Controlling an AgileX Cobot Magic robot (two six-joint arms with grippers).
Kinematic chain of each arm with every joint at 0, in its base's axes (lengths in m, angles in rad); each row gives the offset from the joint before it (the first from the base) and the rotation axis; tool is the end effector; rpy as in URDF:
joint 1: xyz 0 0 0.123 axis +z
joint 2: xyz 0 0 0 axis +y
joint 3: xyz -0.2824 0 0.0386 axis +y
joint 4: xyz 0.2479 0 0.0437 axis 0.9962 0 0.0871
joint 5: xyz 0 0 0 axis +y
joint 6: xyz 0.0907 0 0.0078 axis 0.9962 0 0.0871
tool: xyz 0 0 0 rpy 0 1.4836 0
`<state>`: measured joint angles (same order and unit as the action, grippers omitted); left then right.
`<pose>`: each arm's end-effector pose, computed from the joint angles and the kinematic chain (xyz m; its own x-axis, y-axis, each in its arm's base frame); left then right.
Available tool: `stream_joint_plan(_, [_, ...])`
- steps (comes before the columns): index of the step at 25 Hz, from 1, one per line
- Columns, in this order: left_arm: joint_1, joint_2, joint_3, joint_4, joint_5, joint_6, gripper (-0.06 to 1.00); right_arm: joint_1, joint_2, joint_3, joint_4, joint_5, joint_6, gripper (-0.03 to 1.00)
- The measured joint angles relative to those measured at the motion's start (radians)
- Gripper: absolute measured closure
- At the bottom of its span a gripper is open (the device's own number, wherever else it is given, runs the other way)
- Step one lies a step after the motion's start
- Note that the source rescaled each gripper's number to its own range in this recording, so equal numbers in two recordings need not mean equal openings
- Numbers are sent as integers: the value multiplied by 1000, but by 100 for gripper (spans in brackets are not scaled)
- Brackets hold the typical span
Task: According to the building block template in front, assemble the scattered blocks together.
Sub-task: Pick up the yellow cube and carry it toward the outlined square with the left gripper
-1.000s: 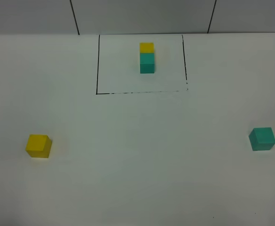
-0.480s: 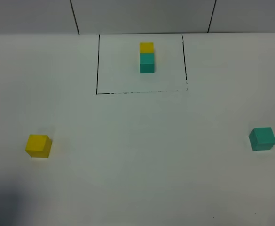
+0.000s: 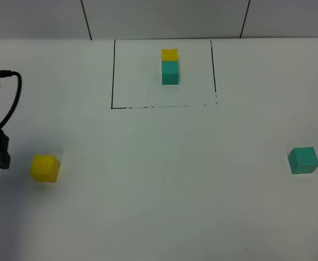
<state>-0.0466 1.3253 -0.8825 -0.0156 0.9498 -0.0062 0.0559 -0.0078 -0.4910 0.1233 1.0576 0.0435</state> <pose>0.2350 -0.0121 0.2517 -0.9646 0.0297 -0.2621 0.0352 0.9992 -0.0162 -0.0057 0.0095 0.2754 -0.4640 0.0777 -0.8824 -0.1033 0.9846 0.1410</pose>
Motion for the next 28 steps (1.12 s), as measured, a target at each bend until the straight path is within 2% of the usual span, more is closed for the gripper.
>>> stream_joint_plan(12, [-121, 264, 0, -2, -231, -20, 11, 0, 0, 0, 0, 0, 0, 28])
stream_joint_plan(25, [-131, 400, 0, -3, -328, -45, 12, 0, 0, 0, 0, 0, 0, 28])
stream_joint_plan(28, [-131, 444, 0, -3, -349, -46, 15, 0, 0, 0, 0, -1, 1, 28])
